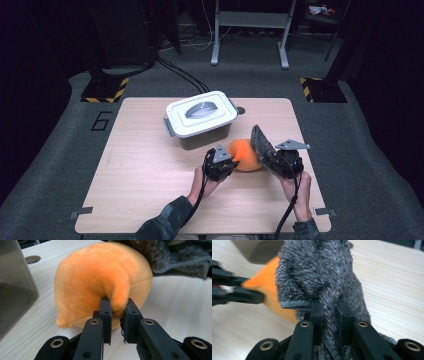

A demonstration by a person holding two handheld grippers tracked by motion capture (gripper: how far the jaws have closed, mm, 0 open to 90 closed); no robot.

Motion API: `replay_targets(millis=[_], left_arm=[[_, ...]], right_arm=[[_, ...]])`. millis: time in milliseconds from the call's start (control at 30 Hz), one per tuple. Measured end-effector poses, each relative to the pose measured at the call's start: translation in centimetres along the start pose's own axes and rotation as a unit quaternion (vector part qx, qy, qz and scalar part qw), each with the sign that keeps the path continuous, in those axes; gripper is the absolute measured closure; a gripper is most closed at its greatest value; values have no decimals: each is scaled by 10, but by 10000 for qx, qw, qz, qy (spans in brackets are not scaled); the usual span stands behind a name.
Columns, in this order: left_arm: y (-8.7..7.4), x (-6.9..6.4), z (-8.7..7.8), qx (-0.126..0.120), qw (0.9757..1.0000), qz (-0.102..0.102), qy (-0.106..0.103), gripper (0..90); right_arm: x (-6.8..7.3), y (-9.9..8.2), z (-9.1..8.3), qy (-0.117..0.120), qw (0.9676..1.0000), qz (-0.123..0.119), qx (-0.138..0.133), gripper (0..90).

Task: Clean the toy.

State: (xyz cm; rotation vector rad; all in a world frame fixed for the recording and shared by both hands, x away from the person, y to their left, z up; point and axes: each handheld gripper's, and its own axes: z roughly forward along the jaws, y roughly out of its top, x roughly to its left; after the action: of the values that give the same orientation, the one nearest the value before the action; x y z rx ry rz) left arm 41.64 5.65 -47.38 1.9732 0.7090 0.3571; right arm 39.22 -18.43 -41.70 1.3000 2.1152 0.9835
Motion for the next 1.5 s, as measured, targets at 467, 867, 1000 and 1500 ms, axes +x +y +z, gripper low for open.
replay_targets(millis=[467, 867, 1000, 1500], left_arm=[[3, 0, 0, 67, 9999, -29, 88, 648], [0, 0, 9, 119, 9998, 128, 112, 750], [1, -1, 7, 73, 9999, 49, 83, 783], [-4, 1, 7, 109, 9999, -73, 25, 790]], right_arm=[[27, 11, 18, 252, 9989, -366, 140, 781], [20, 10, 22, 314, 9991, -267, 77, 783], [26, 13, 13, 275, 9990, -327, -122, 784], [19, 7, 19, 109, 9994, -315, -36, 789]])
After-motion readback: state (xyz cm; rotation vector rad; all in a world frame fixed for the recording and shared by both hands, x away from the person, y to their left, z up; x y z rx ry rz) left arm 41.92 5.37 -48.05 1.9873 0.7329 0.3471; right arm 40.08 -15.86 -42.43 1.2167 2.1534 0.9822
